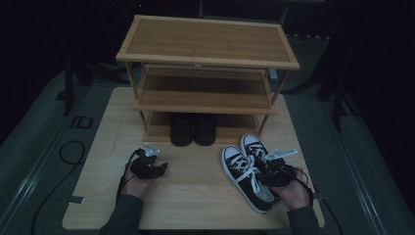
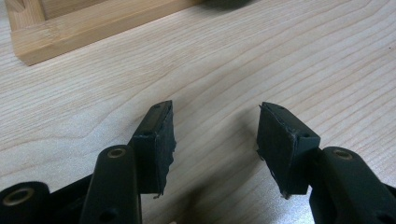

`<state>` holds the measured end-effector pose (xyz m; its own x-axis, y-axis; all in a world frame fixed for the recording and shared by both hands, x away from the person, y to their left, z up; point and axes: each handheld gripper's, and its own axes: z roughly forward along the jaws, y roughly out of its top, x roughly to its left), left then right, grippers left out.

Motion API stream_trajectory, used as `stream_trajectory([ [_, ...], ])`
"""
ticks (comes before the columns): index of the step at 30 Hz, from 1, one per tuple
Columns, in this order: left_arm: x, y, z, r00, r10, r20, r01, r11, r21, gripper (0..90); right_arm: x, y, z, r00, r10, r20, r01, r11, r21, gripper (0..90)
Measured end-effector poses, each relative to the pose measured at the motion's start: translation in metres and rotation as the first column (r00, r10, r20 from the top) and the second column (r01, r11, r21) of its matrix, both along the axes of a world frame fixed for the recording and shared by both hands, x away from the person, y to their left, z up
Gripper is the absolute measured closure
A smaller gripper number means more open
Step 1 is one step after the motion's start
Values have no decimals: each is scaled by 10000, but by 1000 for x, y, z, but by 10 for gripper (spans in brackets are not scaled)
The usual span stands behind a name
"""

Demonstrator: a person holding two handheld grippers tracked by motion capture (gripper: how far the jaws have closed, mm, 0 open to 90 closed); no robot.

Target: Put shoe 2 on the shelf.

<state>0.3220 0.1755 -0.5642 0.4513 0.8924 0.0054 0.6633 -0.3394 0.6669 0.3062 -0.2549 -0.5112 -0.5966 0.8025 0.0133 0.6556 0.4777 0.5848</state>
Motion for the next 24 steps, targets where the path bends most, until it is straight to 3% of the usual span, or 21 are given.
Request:
stream_trajectory([
  [8, 0, 0, 0, 10000, -5, 2, 5, 10000, -7, 468, 3, -1, -2, 9999, 96, -140, -95, 9999, 110, 565],
  [18, -1, 0, 0, 10000, 5, 5, -5, 10000, -8, 467, 6, 6, -3, 9993, 373, -33, -374, 9986, -385, 609],
  [24, -1, 0, 0, 10000, 0, 11, 0, 10000, -9, 467, 5, 6, -3, 9990, 443, 60, -440, 9983, -387, 672],
])
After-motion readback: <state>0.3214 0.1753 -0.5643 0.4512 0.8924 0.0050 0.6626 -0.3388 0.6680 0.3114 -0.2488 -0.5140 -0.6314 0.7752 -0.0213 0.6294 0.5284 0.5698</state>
